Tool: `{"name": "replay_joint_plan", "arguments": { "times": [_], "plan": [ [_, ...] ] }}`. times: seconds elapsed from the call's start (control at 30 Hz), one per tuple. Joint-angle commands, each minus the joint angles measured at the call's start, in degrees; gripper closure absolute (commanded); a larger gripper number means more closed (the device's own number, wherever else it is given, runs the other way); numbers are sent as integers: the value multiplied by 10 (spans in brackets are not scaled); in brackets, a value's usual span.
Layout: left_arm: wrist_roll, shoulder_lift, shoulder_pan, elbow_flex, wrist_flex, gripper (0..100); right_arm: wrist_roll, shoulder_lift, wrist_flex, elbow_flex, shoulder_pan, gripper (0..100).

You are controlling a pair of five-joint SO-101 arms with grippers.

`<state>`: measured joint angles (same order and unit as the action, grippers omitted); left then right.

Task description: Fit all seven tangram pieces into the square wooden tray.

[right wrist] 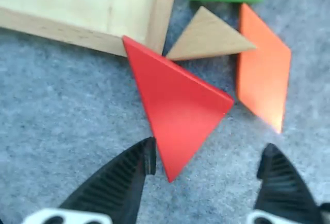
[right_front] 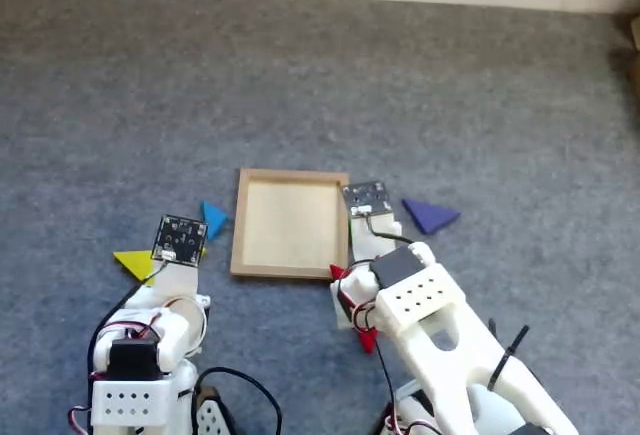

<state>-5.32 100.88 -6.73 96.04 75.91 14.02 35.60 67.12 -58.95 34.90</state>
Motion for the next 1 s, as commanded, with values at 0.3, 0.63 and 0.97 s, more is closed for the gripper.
{"name": "replay_joint_plan", "arguments": {
  "times": [0.3, 0.63, 0.97],
  "plan": [
    [-6, 20, -7, 13, 6, 992, -6, -47, -81, 30, 88, 673],
    [-6, 20, -7, 13, 6, 992, -8, -181, -88, 32, 28, 674],
    [-6, 20, -7, 13, 6, 992, -71, -181, -89, 32, 20, 796]
  ]
}}
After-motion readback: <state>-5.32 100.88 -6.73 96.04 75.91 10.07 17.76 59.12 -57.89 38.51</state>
